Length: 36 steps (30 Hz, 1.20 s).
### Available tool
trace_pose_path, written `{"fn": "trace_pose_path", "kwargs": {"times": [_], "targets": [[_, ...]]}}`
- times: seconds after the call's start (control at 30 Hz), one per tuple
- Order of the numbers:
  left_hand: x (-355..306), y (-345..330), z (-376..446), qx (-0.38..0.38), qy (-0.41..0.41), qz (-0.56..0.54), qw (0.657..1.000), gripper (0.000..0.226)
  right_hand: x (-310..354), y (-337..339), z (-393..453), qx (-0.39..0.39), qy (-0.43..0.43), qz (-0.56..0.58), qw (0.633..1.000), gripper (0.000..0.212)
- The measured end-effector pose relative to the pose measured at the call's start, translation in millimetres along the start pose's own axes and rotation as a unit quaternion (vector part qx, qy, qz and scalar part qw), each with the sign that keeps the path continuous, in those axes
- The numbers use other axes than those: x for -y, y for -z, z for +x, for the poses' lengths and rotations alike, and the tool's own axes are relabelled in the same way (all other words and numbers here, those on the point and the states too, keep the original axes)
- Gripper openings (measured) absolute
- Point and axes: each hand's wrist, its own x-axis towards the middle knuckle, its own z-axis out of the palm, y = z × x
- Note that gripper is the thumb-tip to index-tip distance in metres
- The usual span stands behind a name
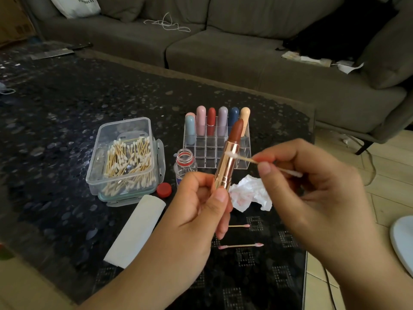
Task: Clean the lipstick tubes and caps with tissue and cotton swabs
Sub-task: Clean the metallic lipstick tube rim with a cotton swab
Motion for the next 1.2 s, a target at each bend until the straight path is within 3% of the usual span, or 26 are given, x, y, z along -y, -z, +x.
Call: {"fn": "trace_pose_path", "kwargs": {"times": [0.1, 0.27, 0.4, 0.57, 0.7, 0.93, 1.03, 1.2], "targets": [[0, 0, -1, -0.001, -0.003, 0.009, 1.0, 0.024, 0, 1, 1, -0.022, -0.006, -0.015, 1.0, 0.008], [0, 0, -1, -0.008, -0.006, 0.009, 1.0, 0.026, 1, -1, -1, 0.012, 0.002, -0.006, 1.0, 0.01], [-1, 0, -2, -0.007, -0.011, 0.023, 1.0, 0.026, 1, 1, 2, -0.027, -0.003, -0.015, 1.0, 0.008], [-1, -1, 0, -0.012, 0.001, 0.009, 1.0, 0.028, 1, -2, 0, 0.035, 0.012, -0.014, 0.999, 0.01], [-2, 0, -1, -0.004, 0.01, 0.004, 1.0, 0.026, -1, 3, 1, -0.01, -0.004, 0.01, 1.0, 0.007], [-12, -1, -3, 0.031, 0.063, -0.134, 0.989, 0.018, -5, 2, -1, 0.013, -0.026, 0.063, 0.998, 0.009], [-13, -2, -4, 0.034, 0.058, -0.141, 0.988, 0.018, -5, 5, 2, -0.011, -0.027, 0.07, 0.997, 0.008], [-12, -1, -3, 0.025, 0.057, -0.141, 0.988, 0.021, -5, 2, -1, 0.03, -0.024, 0.065, 0.997, 0.008]]}}
